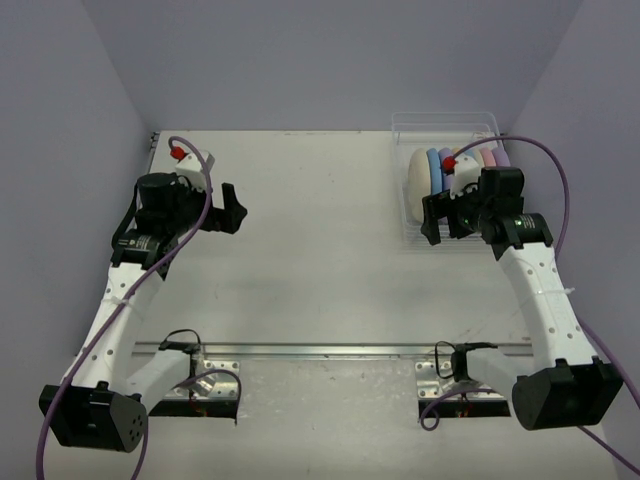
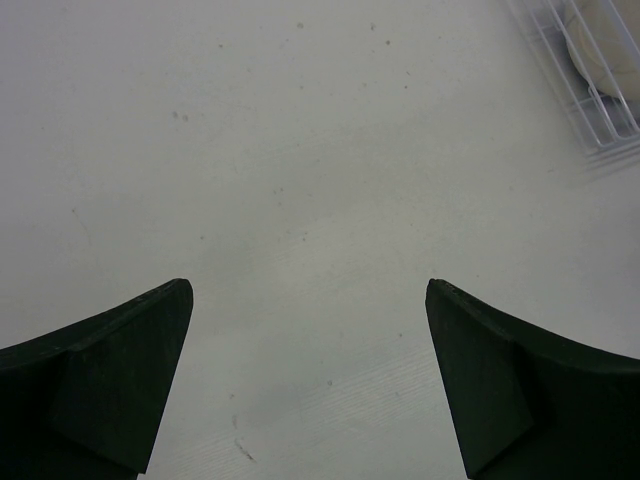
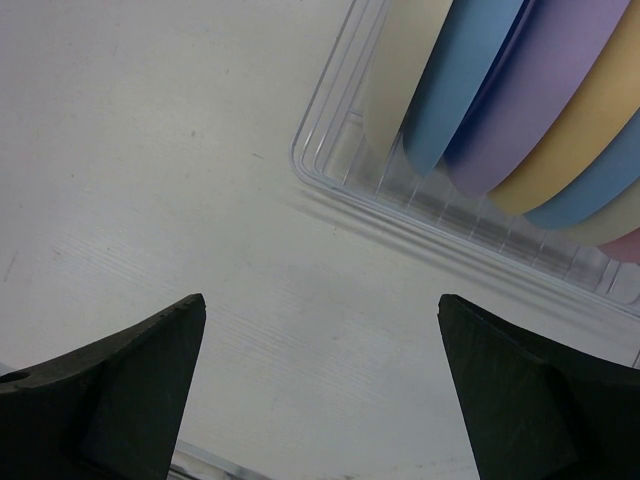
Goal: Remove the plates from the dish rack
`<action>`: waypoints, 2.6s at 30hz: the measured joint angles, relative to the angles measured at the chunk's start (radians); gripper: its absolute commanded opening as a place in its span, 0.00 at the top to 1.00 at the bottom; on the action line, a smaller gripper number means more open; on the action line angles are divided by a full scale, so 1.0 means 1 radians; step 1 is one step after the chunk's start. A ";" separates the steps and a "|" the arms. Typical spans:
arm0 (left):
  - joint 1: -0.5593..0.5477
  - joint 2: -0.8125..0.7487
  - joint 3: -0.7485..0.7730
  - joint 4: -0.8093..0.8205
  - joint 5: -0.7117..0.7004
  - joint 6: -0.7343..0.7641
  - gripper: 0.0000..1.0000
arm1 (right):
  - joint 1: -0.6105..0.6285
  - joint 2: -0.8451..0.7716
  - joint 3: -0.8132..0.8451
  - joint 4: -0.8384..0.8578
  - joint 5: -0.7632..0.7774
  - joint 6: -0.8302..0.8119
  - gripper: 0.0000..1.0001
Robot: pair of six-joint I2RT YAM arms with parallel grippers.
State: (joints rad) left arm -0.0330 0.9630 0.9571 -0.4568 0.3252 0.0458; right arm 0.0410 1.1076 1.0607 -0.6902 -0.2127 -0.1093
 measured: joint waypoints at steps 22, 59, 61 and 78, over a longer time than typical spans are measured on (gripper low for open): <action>0.000 0.020 -0.002 0.004 0.001 0.002 0.00 | -0.257 0.213 0.178 -0.009 -0.032 -0.013 0.12; 0.000 0.070 -0.002 0.007 0.017 0.002 0.00 | -0.599 0.926 0.982 -0.351 -0.424 -0.372 0.54; 0.000 0.071 -0.002 0.007 0.017 0.002 0.00 | -0.599 0.933 0.982 -0.361 -0.426 -0.381 0.57; 0.000 0.082 -0.002 0.012 0.021 0.002 0.00 | -0.589 1.023 1.009 -0.465 -0.509 -0.474 0.84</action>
State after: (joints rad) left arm -0.0330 1.0452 0.9550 -0.4450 0.3462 0.0475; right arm -0.5476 2.1310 2.0699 -1.1549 -0.7213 -0.5837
